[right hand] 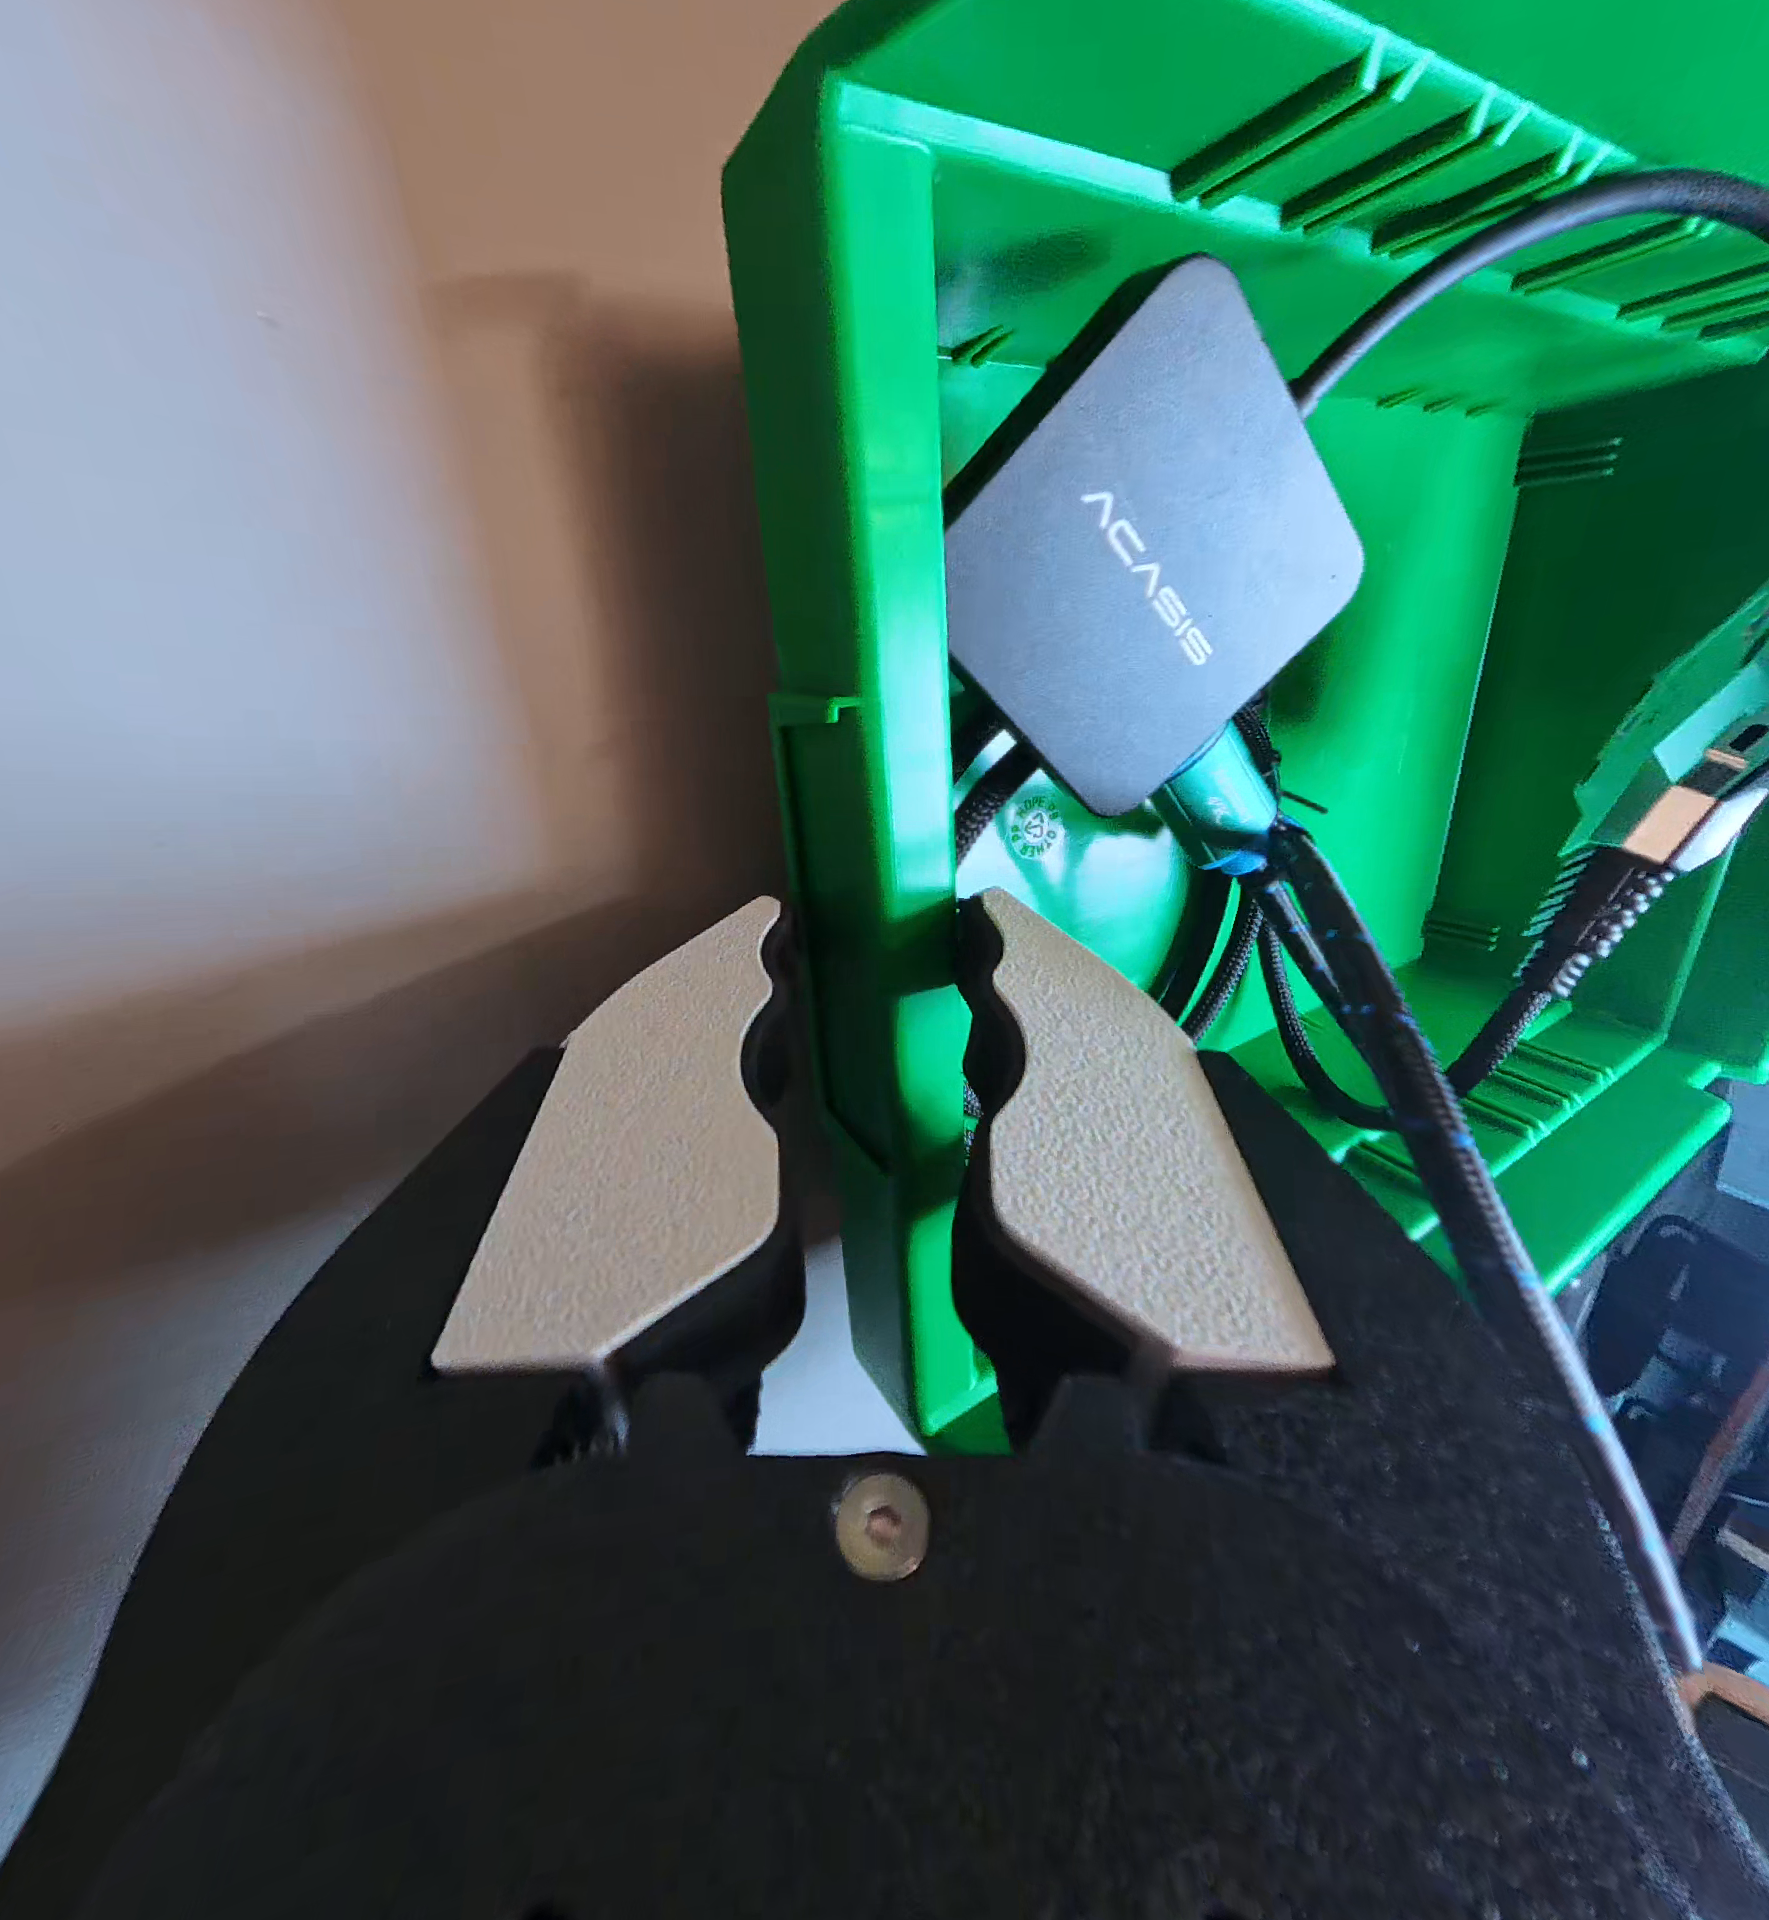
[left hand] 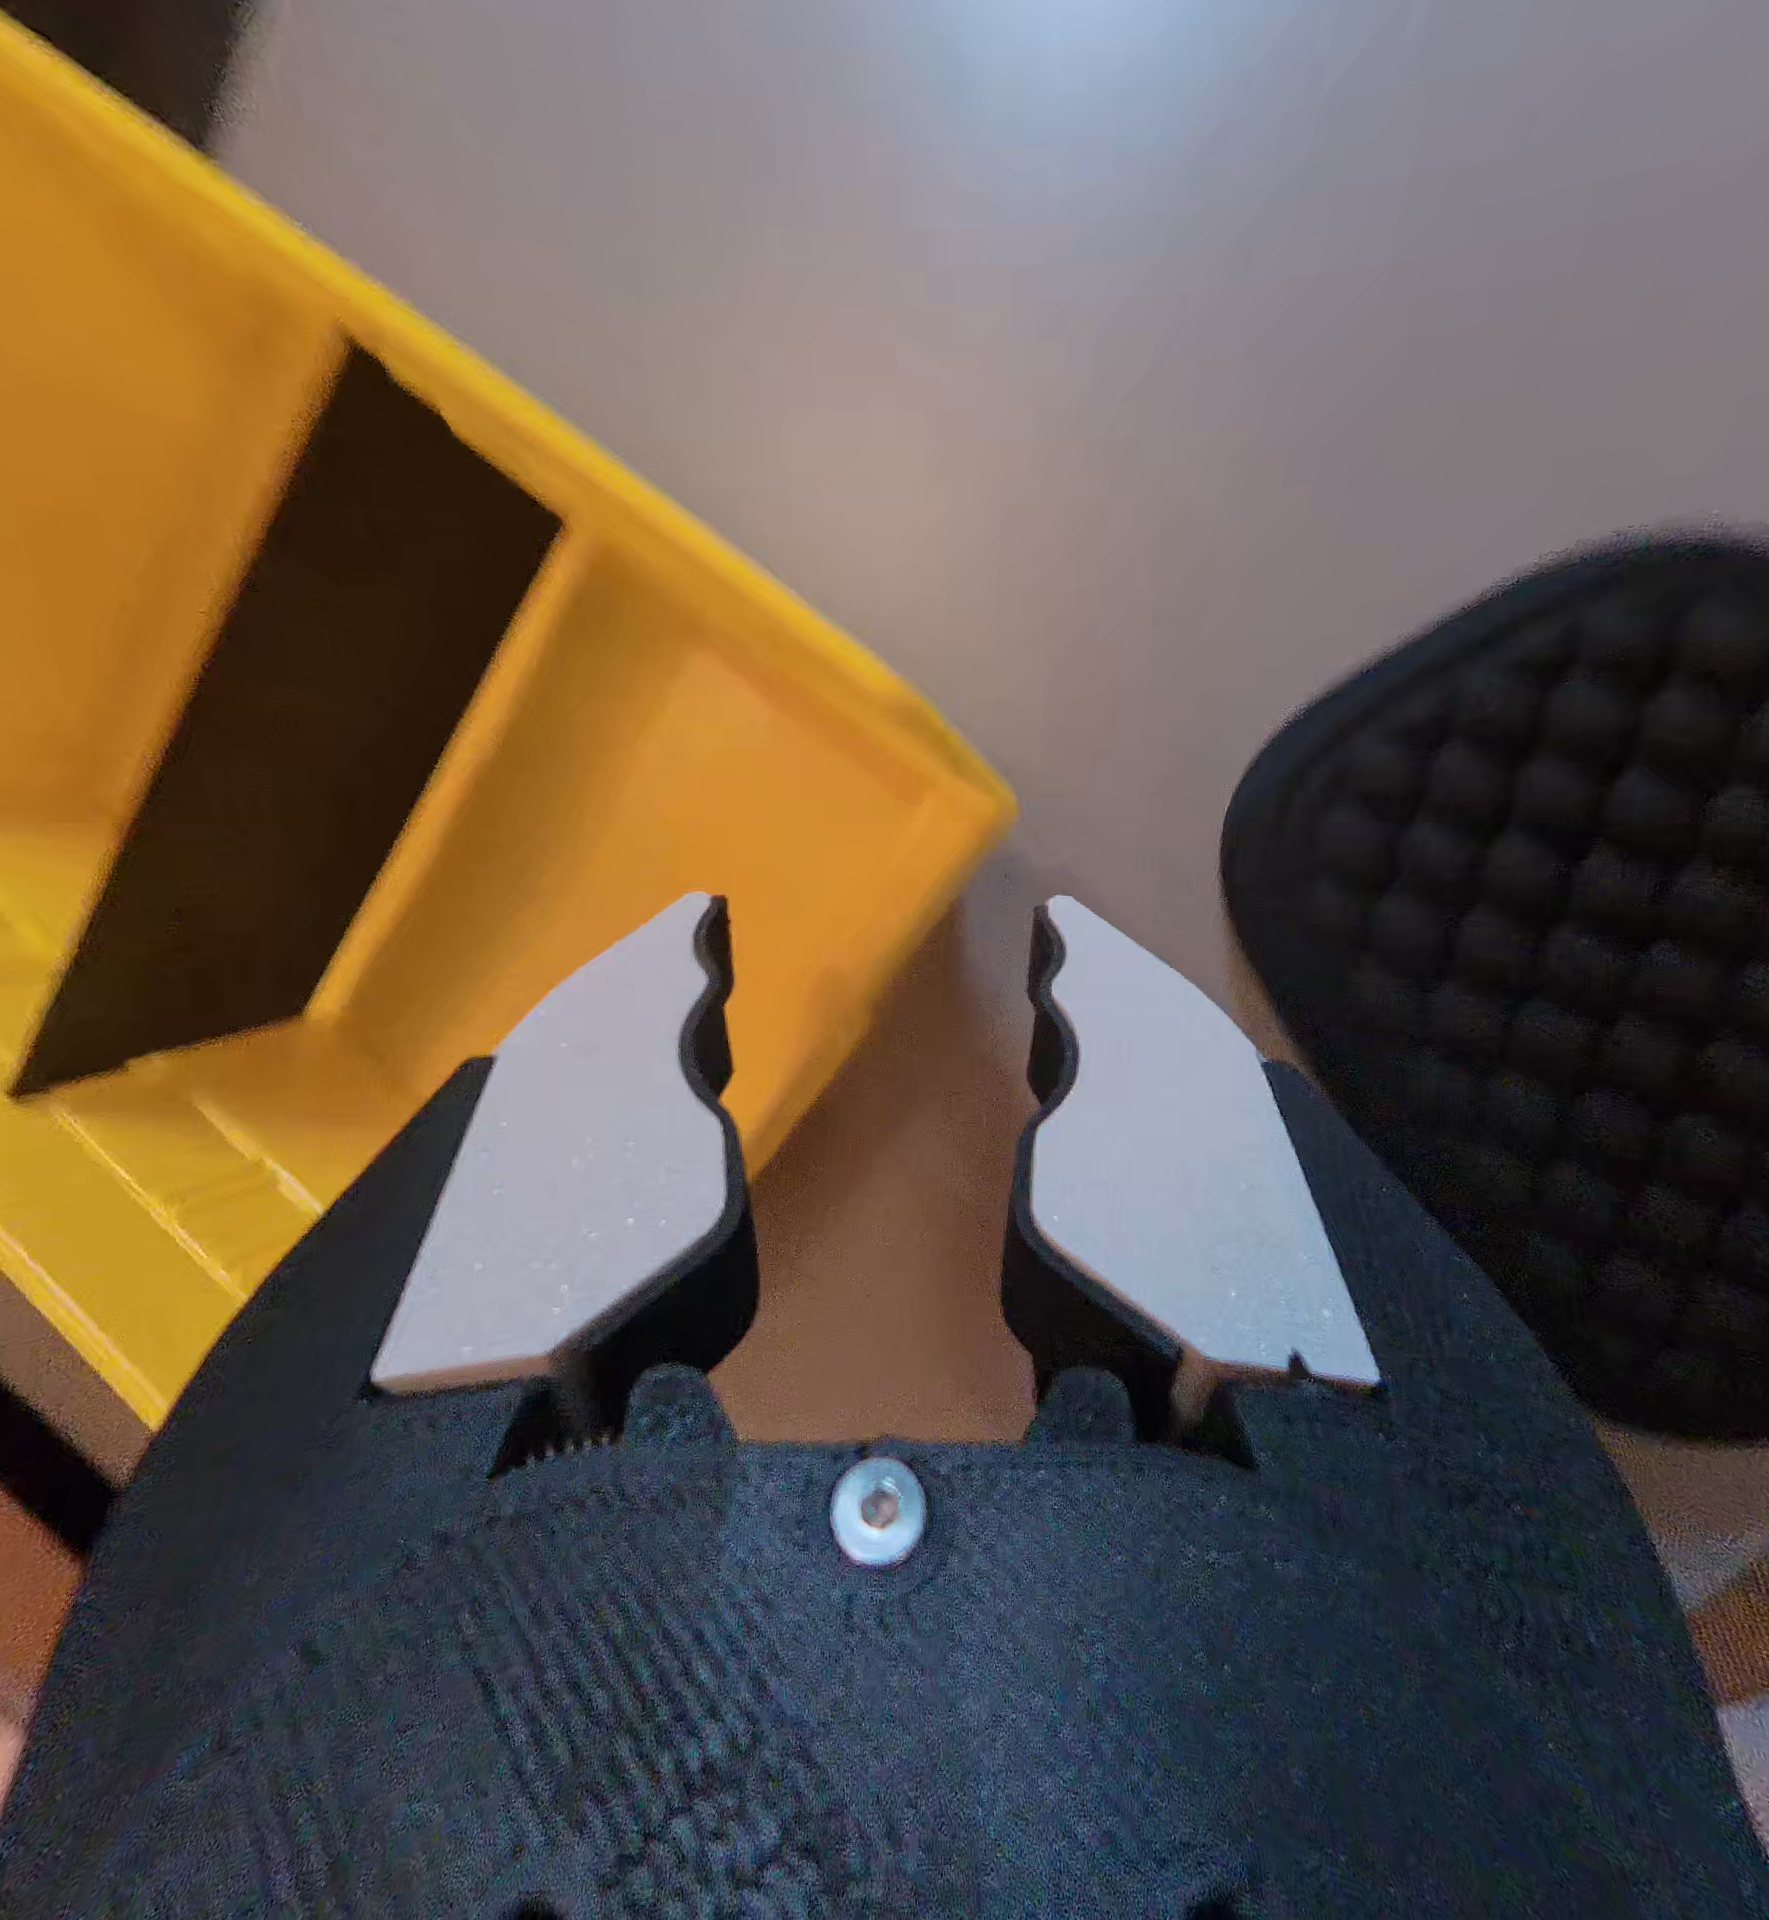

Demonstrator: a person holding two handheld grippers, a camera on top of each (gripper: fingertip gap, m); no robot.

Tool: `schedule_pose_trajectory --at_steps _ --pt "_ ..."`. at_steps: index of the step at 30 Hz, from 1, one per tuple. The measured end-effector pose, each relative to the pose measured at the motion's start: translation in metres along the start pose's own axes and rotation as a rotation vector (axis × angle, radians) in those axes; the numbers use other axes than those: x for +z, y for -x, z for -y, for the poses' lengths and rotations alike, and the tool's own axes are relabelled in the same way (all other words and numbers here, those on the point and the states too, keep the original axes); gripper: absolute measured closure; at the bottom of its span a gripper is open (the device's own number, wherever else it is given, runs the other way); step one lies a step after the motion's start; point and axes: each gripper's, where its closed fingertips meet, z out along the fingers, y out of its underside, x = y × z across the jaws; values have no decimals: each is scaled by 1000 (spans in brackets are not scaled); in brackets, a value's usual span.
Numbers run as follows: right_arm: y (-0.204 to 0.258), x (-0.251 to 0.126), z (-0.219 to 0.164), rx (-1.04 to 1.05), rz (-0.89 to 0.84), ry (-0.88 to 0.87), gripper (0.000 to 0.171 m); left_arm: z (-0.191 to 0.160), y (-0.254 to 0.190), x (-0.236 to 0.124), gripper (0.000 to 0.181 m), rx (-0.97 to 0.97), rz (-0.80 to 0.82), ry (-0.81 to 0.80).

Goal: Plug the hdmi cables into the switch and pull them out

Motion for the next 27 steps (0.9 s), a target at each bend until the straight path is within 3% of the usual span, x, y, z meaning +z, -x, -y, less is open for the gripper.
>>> schedule_pose_trajectory --at_steps 1,3,6,10,14,17,19,22,25,27 --pt "4 -3 -1 -13 10 3 141 -19 0 8 122 19 -3 97" --pt "15 -10 -1 -51 28 13 142 -51 13 27 120 112 68 264" --pt "37 -23 3 -103 55 0 142 -61 32 52 148 351 192 361" --pt "73 -43 18 -185 53 -67 141 5 20 77 151 515 265 145" --pt "106 -64 34 -297 -25 -102 139 58 6 97 148 562 245 138" --pt "132 -79 50 -390 -88 -155 137 105 -8 114 149 670 235 57" --pt "155 -93 61 -412 -66 -227 137 143 -13 121 148 719 309 -27" --pt "189 -153 87 -299 40 -557 141 182 -21 112 139 661 379 -132" --pt "199 -249 87 -28 228 -991 145 211 -67 84 145 418 199 -417" --pt "171 -271 61 212 226 -1092 147 223 -100 56 146 221 20 -601"
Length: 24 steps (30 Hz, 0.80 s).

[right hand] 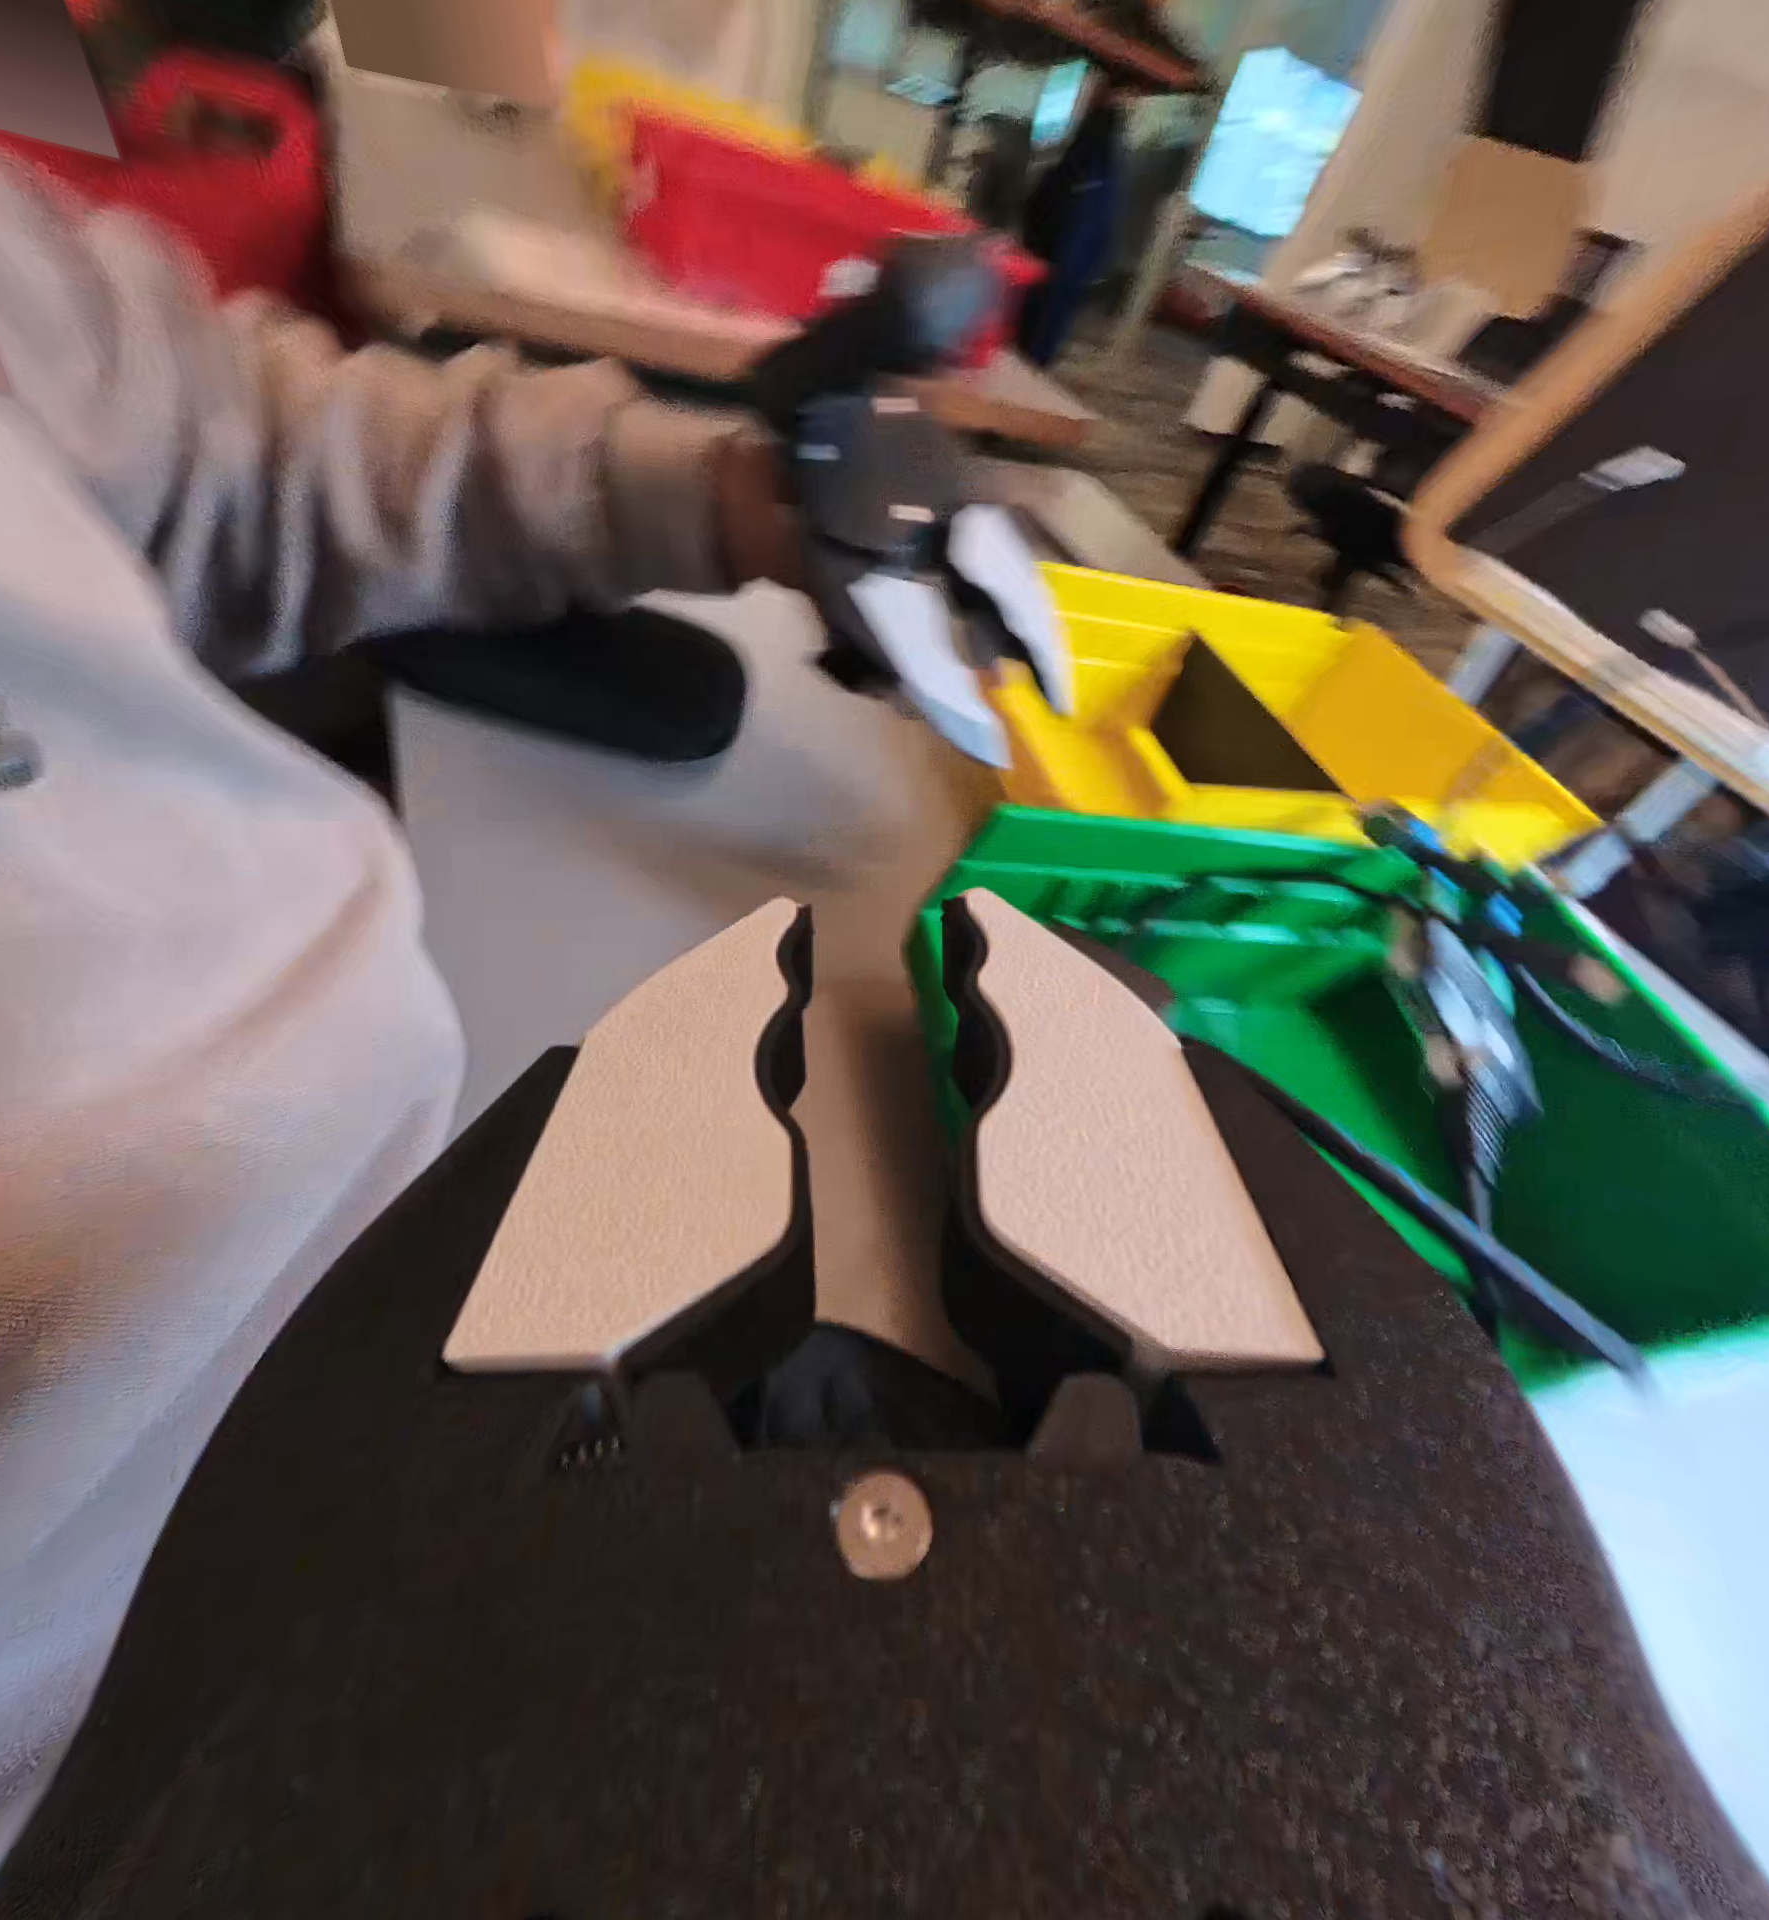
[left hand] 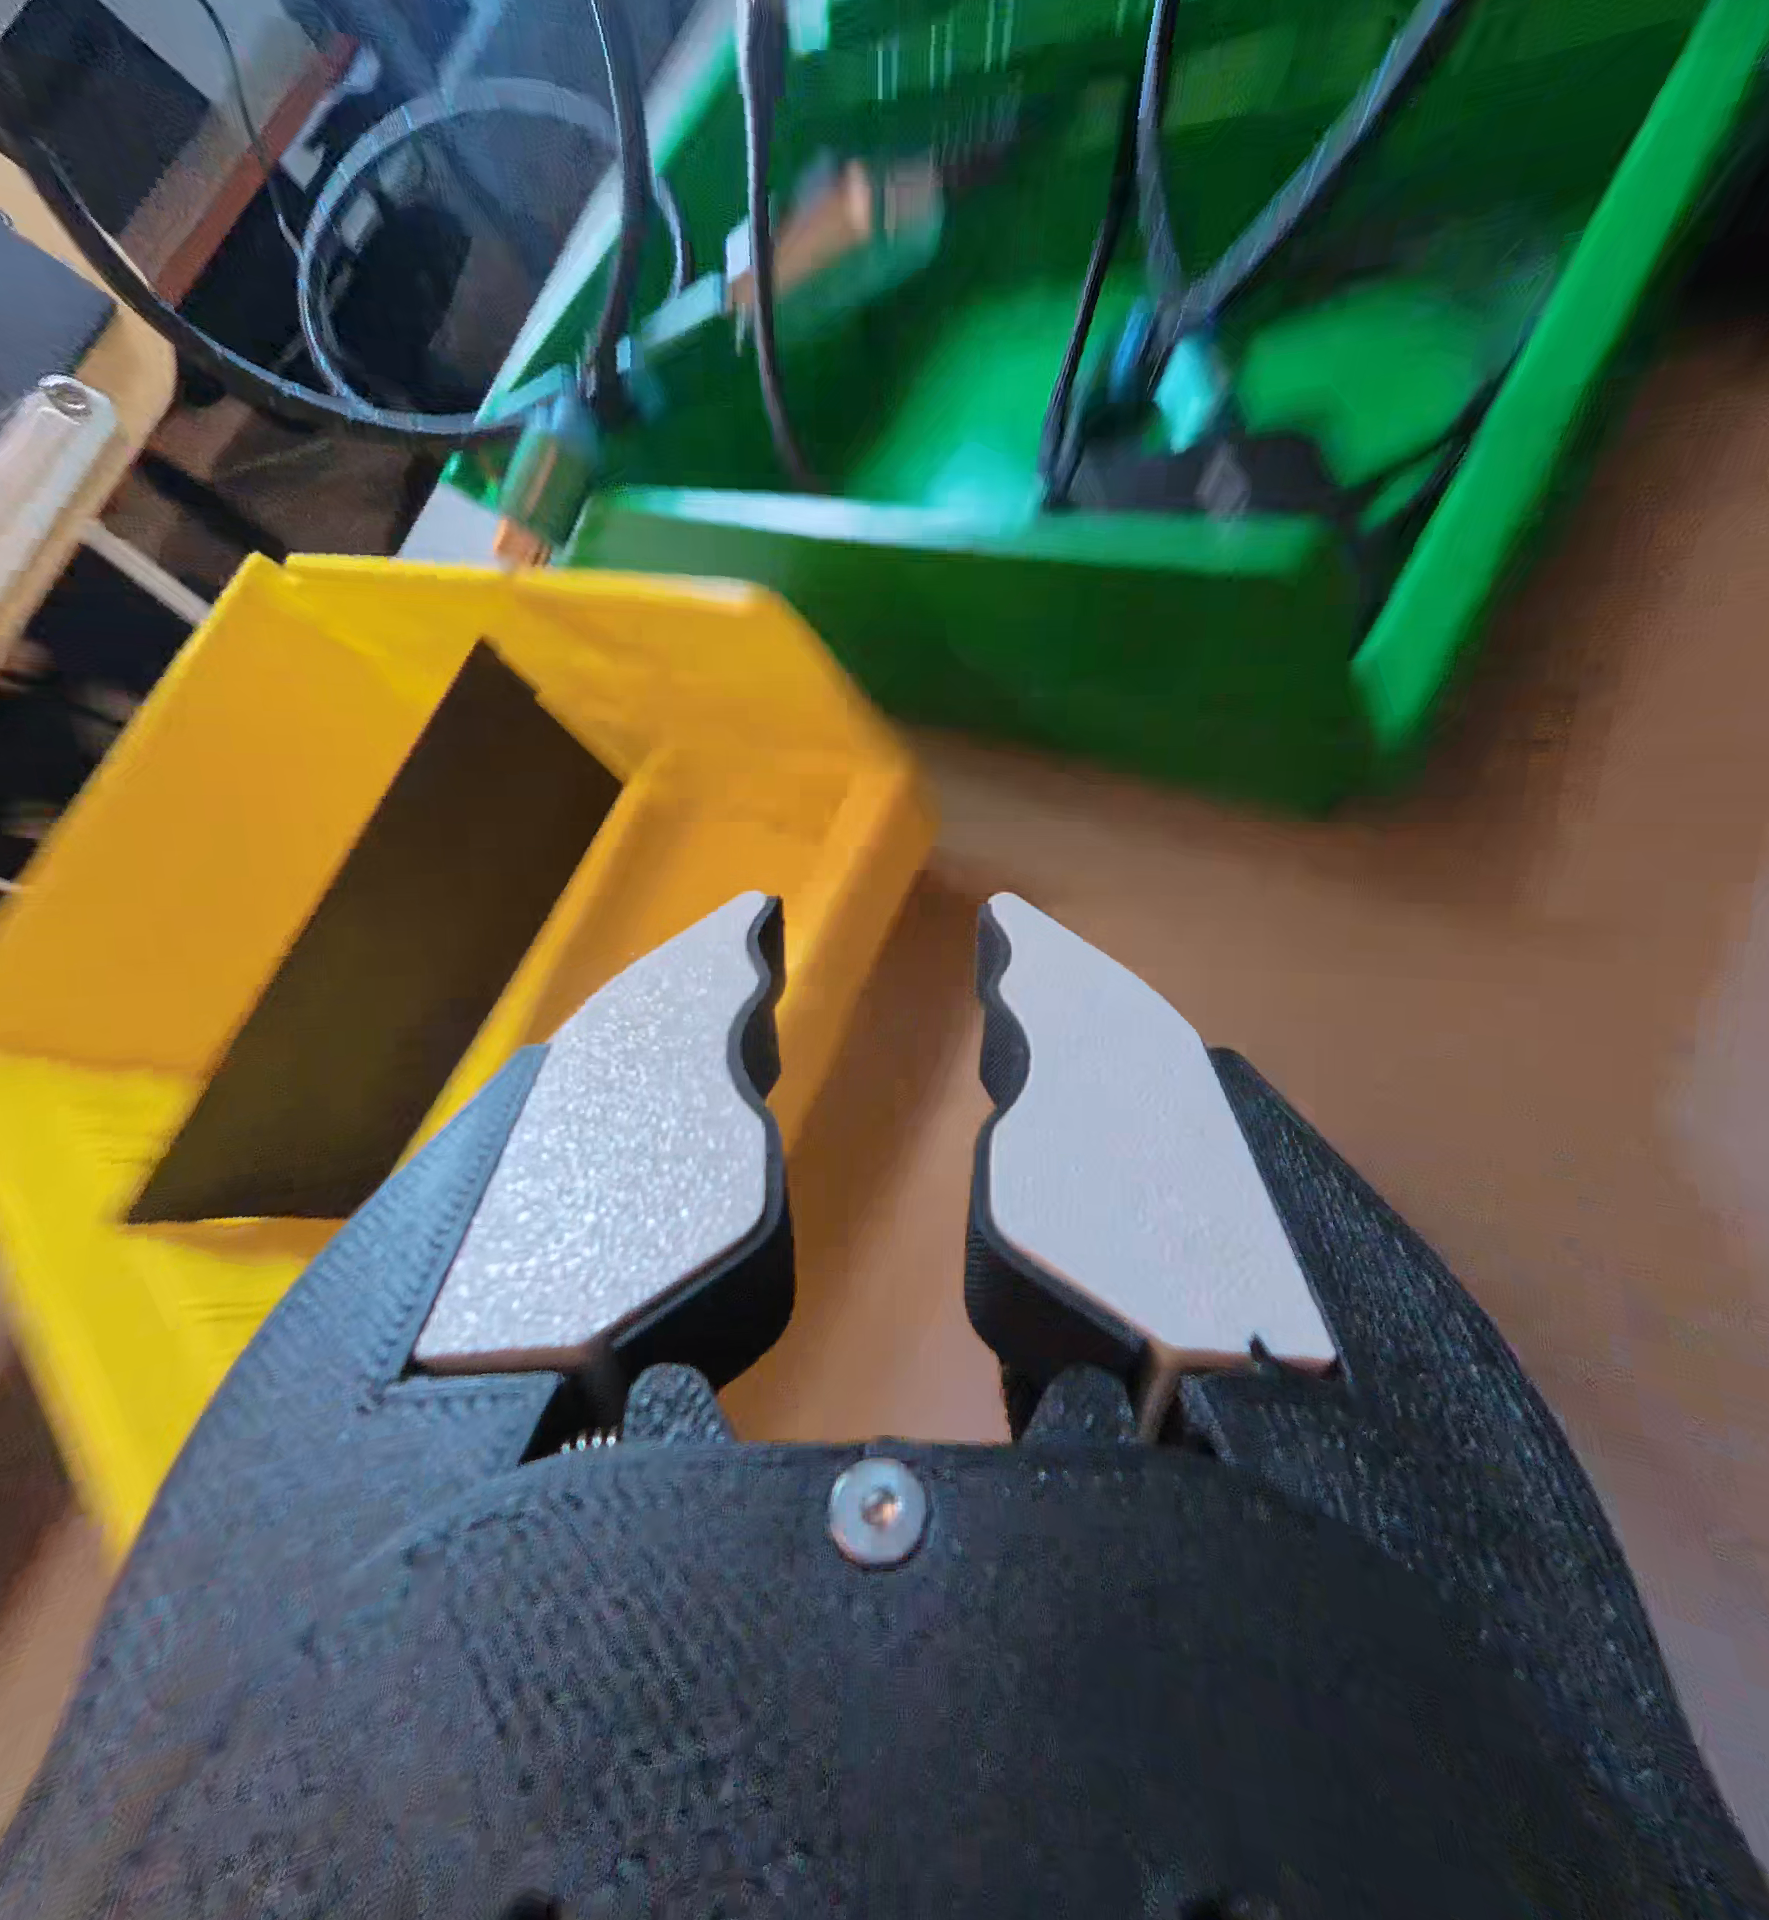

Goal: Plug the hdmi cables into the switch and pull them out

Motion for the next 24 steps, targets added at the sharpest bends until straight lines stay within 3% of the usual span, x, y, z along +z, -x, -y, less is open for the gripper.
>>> schedule_pose_trajectory --at_steps 4,7,9,13,18,24 --pt "-68 -39 -61 317 -291 100 127 36 -41 -17 143 -418 -97 -200" --pt "-76 -29 -100 466 -349 144 103 45 -59 -6 140 -524 -4 -221" --pt "-77 -12 -117 515 -389 157 100 49 -64 11 138 -559 55 -216" --pt "-104 -15 -128 510 -557 128 143 41 -48 44 157 -472 198 -115" --pt "-115 -24 -127 239 -712 269 157 47 -52 50 162 -358 233 -77" --pt "-107 -50 -76 131 -745 118 160 93 -52 10 167 -206 318 -244"
